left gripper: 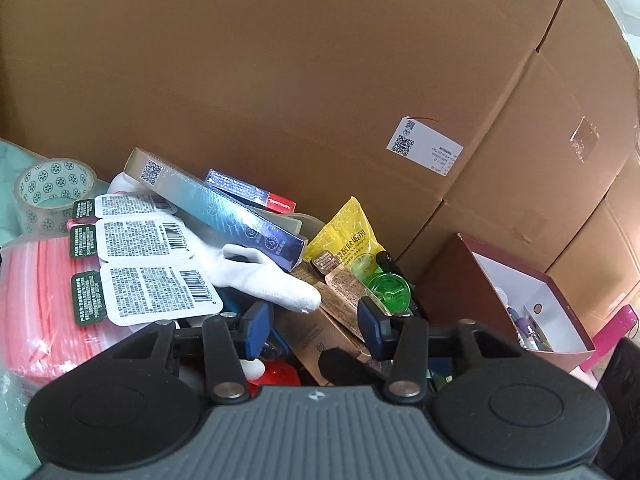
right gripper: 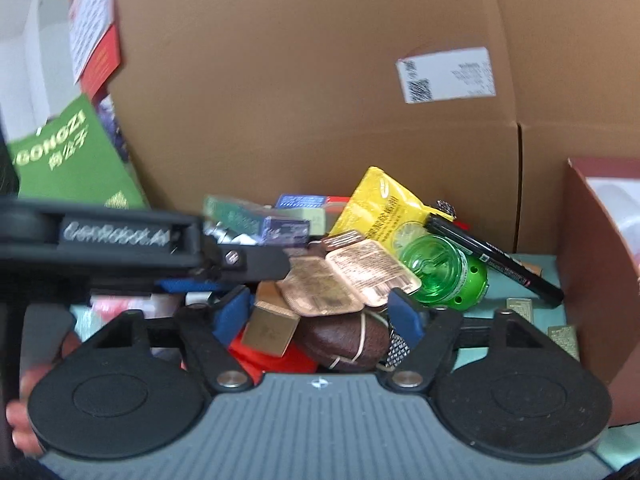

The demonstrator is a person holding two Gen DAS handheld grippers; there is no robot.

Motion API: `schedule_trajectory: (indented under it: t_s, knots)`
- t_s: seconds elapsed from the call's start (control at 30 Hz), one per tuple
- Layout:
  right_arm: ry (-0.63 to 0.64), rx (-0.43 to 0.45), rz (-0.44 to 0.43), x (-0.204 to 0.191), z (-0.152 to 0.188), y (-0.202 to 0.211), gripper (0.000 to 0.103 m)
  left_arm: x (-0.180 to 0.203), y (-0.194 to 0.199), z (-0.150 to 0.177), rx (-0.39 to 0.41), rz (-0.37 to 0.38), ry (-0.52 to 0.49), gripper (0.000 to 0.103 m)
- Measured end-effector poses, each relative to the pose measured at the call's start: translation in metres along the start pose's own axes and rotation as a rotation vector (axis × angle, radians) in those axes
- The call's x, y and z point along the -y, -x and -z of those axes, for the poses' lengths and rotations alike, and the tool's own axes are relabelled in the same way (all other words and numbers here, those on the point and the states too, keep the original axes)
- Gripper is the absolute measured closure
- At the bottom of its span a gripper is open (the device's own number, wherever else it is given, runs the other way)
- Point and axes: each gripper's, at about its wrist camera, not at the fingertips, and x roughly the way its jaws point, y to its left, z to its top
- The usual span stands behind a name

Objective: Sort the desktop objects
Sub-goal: 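Grasp the gold cosmetic box with the right tool while the left tool closes on it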

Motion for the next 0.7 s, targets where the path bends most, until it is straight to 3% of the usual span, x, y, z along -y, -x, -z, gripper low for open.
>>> schedule_trajectory:
  t_s: [0.07, 0.13, 0.27, 0.53, 0.57, 0.7]
  knots:
    - [0.008, 0.008, -0.017, -0.006, 0.003, 0.005, 0.045, 0.001, 0.000, 0.001, 0.005, -0.002, -0.012, 0.053]
    - [0.032, 0.005, -0.006, -0.012, 0.004, 0.006, 0.048, 0.002, 0.000, 0.002, 0.005, -0.001, -0.013, 0.051]
    - [0.095, 0.012, 0.014, -0.024, 0.006, 0.012, 0.067, 0.003, 0.007, 0.004, 0.013, -0.001, -0.020, 0.050]
    - [0.101, 0.000, -0.002, -0.030, 0.008, 0.003, 0.068, 0.006, 0.009, 0.011, 0.010, -0.004, -0.040, 0.051]
    - [0.102, -0.009, -0.003, -0.030, 0.009, 0.004, 0.073, 0.007, 0.011, 0.013, 0.005, 0.002, -0.039, 0.052]
    - [0.088, -0.026, -0.017, -0.027, 0.015, 0.013, 0.076, 0.007, 0.011, 0.024, -0.079, 0.048, -0.010, 0.052]
